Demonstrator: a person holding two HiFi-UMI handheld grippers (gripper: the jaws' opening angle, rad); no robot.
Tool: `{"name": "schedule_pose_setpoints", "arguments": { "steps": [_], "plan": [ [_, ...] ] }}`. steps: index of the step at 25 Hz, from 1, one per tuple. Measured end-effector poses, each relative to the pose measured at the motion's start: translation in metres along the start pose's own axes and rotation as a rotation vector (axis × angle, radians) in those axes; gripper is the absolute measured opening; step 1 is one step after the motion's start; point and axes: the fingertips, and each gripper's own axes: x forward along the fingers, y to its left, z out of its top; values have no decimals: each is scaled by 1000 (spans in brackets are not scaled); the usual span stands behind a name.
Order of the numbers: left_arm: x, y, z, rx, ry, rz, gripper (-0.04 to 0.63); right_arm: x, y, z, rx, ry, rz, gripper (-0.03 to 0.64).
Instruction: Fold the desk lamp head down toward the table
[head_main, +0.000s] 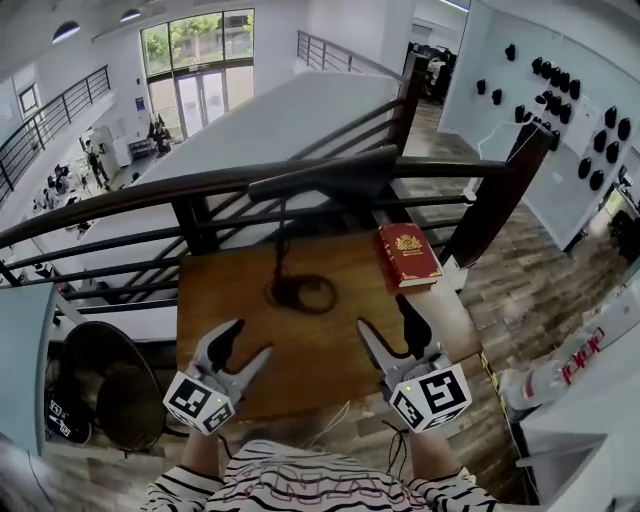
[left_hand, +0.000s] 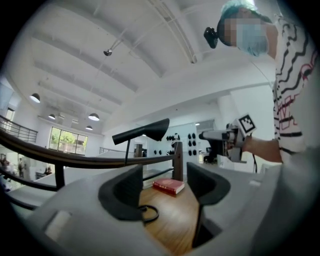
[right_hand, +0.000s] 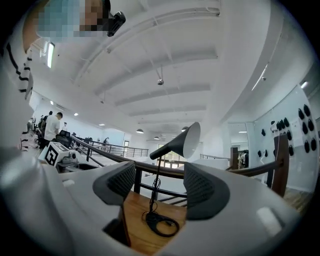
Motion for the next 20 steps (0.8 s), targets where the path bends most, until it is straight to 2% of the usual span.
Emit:
{"name": "schedule_pose_setpoints", "arguments": {
  "steps": [7, 20],
  "plan": [
    [25, 11, 2, -6, 6, 87, 272, 20, -38, 29, -66, -75, 34, 288],
    [87, 100, 43, 47, -5, 58, 272, 120, -65, 95, -242, -139, -6, 284]
  ]
}}
